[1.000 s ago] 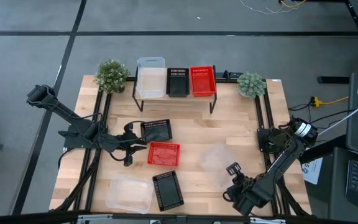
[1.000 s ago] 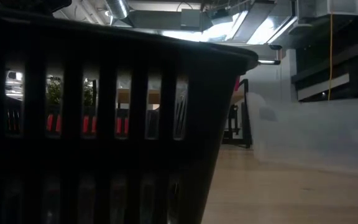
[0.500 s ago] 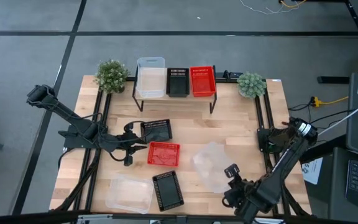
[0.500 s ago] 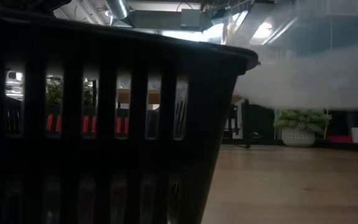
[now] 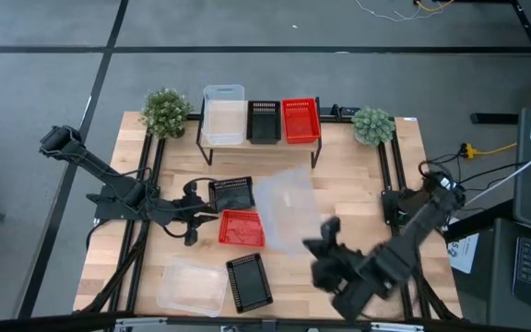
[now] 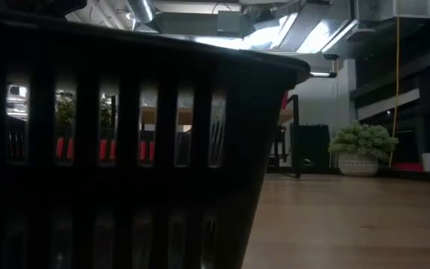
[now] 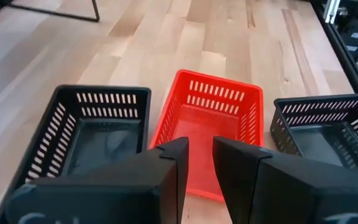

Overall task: Stack baskets on shelf by color
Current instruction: Stack the right transparent bin on top of the transparent bin on the shelf

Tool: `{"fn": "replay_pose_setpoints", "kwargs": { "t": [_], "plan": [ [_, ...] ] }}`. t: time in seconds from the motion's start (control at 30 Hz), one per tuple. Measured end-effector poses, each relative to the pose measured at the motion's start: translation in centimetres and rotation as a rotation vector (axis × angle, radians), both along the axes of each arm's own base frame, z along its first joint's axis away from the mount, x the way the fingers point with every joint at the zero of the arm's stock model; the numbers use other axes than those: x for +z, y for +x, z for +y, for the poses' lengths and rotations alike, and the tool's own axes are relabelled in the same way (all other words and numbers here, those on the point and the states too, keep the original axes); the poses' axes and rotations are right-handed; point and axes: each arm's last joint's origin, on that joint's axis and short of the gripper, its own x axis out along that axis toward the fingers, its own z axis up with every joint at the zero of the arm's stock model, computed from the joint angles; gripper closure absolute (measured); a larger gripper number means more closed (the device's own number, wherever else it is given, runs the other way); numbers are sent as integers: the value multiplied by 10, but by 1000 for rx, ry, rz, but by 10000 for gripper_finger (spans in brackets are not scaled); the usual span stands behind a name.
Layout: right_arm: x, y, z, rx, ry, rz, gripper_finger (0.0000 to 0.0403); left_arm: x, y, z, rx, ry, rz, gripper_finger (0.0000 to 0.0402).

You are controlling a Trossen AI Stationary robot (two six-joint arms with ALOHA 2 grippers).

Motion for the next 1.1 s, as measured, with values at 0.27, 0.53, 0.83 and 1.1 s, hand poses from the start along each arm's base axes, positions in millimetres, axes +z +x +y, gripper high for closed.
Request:
{"fn": "replay_pose_setpoints", "kwargs": {
  "t": [0.27,0.53,0.83,1.1],
  "plan": [
    [58,76,-94,-20,5,-94,403,-1,-1,0,14,-22,11,336],
    [78,117,-217,73,310,-215,403,-4,-2,1,-25,39,43,336],
    [83,154,-294,153,242,-524,403,-4,-2,0,-36,6,48,336],
    [45,180,-318,149,264,-458,403,-4,-2,0,-34,10,50,336]
  ]
}}
